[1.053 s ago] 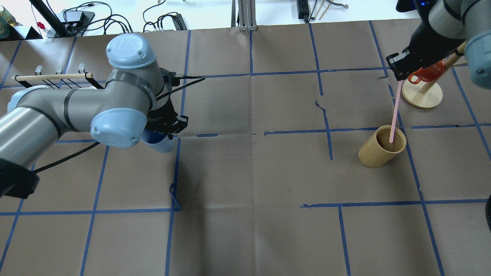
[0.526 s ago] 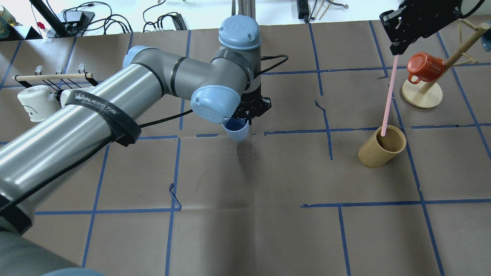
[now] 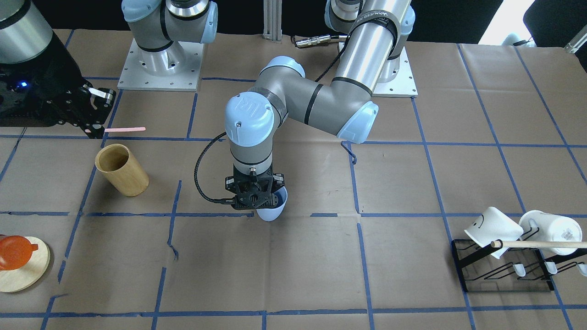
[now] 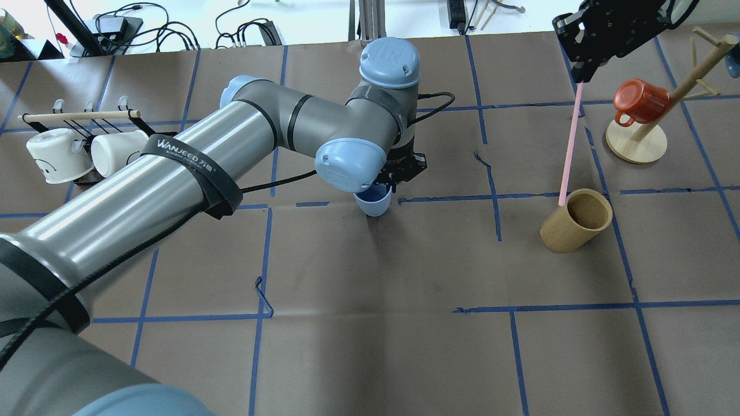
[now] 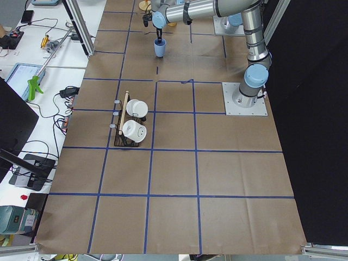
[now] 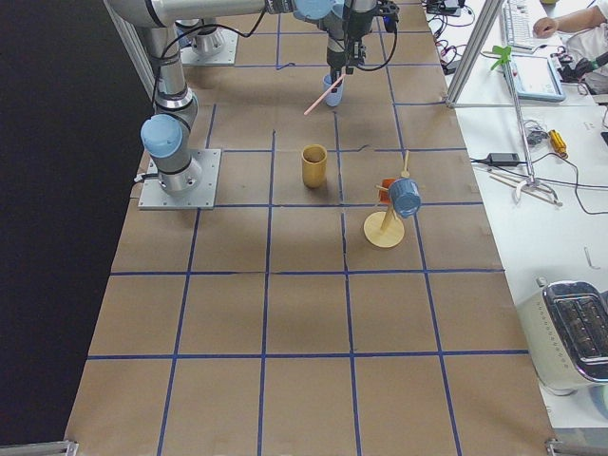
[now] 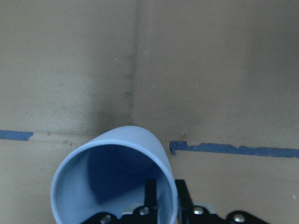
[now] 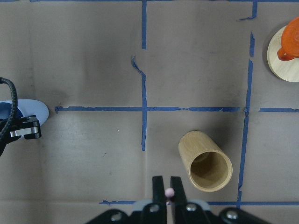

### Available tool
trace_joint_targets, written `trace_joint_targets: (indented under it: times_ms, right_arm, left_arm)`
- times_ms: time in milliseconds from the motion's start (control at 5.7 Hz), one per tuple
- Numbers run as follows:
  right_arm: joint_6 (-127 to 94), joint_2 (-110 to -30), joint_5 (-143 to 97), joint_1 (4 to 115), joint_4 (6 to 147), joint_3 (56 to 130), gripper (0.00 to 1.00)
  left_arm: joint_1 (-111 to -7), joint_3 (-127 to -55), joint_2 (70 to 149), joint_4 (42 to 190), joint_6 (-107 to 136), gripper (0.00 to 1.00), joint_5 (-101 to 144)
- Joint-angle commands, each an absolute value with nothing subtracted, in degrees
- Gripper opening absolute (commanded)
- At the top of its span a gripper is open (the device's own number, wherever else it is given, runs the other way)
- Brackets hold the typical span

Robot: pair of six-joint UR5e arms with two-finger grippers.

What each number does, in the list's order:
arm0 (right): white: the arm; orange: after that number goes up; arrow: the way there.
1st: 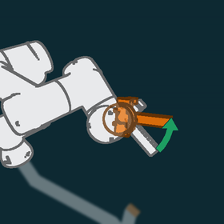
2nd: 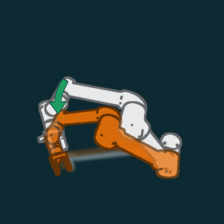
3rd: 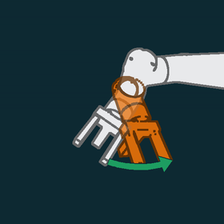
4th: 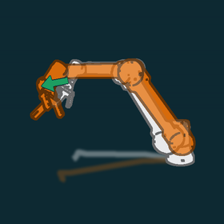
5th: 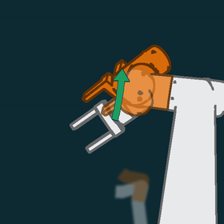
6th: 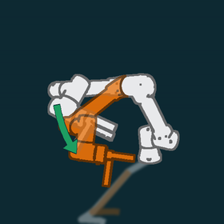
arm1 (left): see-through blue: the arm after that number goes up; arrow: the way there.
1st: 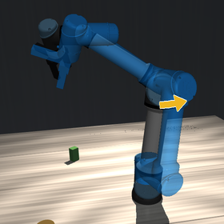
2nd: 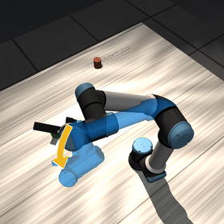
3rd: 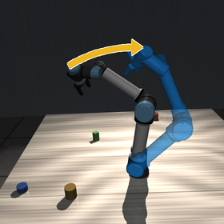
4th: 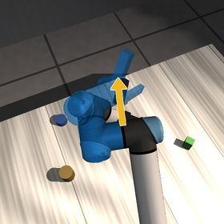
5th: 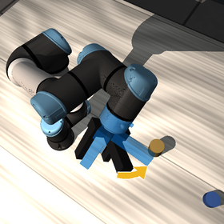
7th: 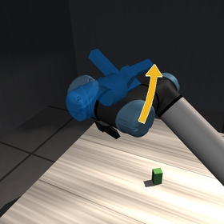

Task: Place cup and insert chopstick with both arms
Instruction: 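Set the blue cup down and open the left gripper, raising it away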

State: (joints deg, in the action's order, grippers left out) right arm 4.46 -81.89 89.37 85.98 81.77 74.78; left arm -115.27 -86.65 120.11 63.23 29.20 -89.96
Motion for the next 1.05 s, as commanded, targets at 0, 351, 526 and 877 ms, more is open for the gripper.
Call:
trace_joint_targets:
  times_ms: [0,351,526,877]
  right_arm:
    - [4.13,-81.65,89.12,86.04,82.00,74.71,0.09]
    - [0.47,-79.38,86.86,86.31,83.40,72.61,0.09]
    - [-0.87,-77.36,87.01,88.48,84.02,69.90,0.09]
    - [-9.18,-70.00,87.71,95.24,84.02,59.91,0.09]
  left_arm:
    - [-115.05,-86.66,119.19,63.54,27.43,0.98,-90.78]
    - [-111.04,-83.68,111.67,75.17,20.77,0.98,-91.41]
    - [-107.96,-82.37,105.79,84.72,15.78,0.98,-91.23]
    - [-102.15,-82.61,95.94,92.89,2.78,0.98,-91.32]
